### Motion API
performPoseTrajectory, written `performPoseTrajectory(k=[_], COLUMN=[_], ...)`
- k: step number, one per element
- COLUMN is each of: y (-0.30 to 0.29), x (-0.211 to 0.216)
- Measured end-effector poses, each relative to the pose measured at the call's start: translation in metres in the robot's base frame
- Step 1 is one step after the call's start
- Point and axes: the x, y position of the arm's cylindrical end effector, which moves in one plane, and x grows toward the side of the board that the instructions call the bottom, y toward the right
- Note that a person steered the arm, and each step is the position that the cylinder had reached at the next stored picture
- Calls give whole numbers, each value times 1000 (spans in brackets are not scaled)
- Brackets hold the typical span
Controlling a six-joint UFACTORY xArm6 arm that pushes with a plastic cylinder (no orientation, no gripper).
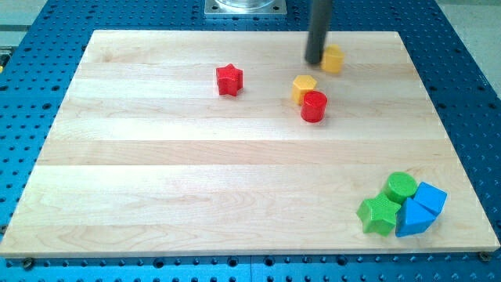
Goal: Push the red circle into the yellow heart
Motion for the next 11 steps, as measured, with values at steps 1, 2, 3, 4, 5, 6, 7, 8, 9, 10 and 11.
performPoseTrajectory(k=[1, 2, 3, 4, 5, 6, 7, 8, 9, 10, 11], y=[-23, 32, 55, 56, 58, 67, 66, 65, 10, -43, -49], x=[27, 26, 7, 14, 24, -3, 19, 122, 178, 133, 80])
